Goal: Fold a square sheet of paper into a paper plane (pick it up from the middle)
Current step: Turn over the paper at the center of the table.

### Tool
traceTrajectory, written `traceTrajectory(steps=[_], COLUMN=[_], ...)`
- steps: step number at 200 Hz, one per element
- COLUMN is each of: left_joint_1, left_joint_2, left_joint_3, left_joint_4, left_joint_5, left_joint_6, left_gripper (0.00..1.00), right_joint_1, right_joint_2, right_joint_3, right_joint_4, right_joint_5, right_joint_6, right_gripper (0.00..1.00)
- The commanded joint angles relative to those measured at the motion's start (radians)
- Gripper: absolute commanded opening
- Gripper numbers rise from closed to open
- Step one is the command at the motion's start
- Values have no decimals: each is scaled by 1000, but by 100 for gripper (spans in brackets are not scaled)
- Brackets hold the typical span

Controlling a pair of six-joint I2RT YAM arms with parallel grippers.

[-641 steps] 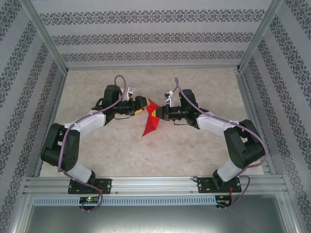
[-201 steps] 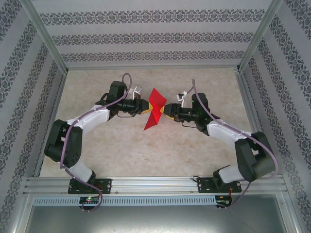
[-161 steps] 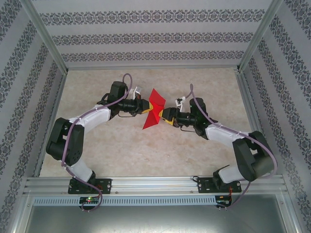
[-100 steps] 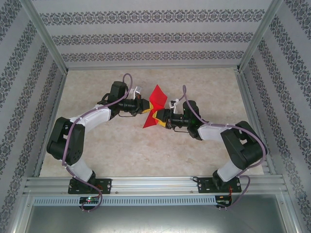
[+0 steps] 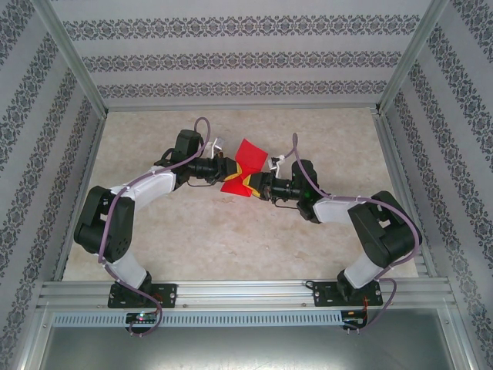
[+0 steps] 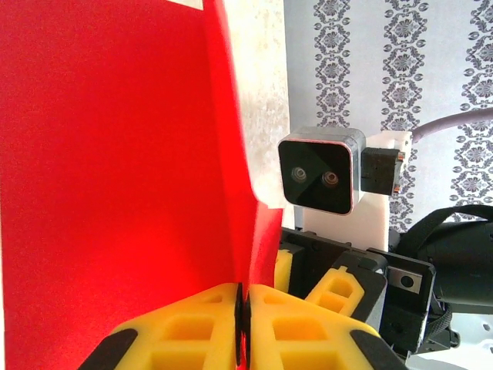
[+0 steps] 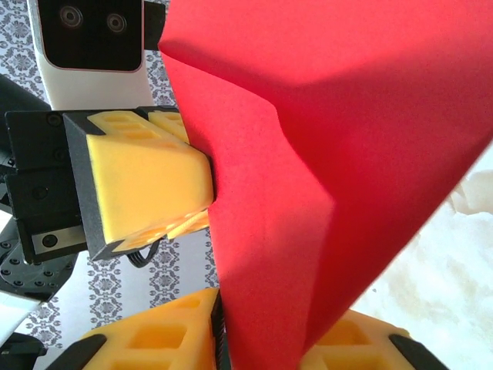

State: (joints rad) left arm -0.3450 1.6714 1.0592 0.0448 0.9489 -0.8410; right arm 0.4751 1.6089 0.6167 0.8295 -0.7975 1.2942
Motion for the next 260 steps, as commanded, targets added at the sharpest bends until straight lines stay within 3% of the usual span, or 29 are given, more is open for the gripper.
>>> traceTrajectory(steps=[1, 119, 153, 172, 194, 209, 227, 260], left_joint_1=[10, 18, 20, 27, 40, 45, 50, 60], left_joint_2=[-27, -19, -31, -39, -51, -62, -74, -124], left_joint_3=[-5, -17, -2, 17, 26, 37, 41, 22], left_joint_4=[-23, -32, -62, -114, -161, -204, -233, -288], left_joint_5=[-4, 3, 9, 2, 0, -6, -12, -65], left_joint_6=[31, 45, 66, 103, 136, 171, 189, 212], left_gripper=[14, 17, 29, 42, 51, 55, 59, 62], right_joint_1=[-3, -16, -30, -38, -42, -32, -11, 99], right_joint_2=[-37, -67, -94, -145, -214, -231, -226, -127], right_joint_3=[-20, -43, -35, -3, 107, 227, 340, 553], right_joint_4=[42, 43, -79, -307, -790, -1164, -1445, -1840], right_joint_5=[-1, -8, -7, 10, 109, 281, 492, 952], right_joint_6=[2, 26, -32, -141, -403, -599, -729, -808], right_gripper=[25, 21, 14, 11, 8, 6, 5, 6])
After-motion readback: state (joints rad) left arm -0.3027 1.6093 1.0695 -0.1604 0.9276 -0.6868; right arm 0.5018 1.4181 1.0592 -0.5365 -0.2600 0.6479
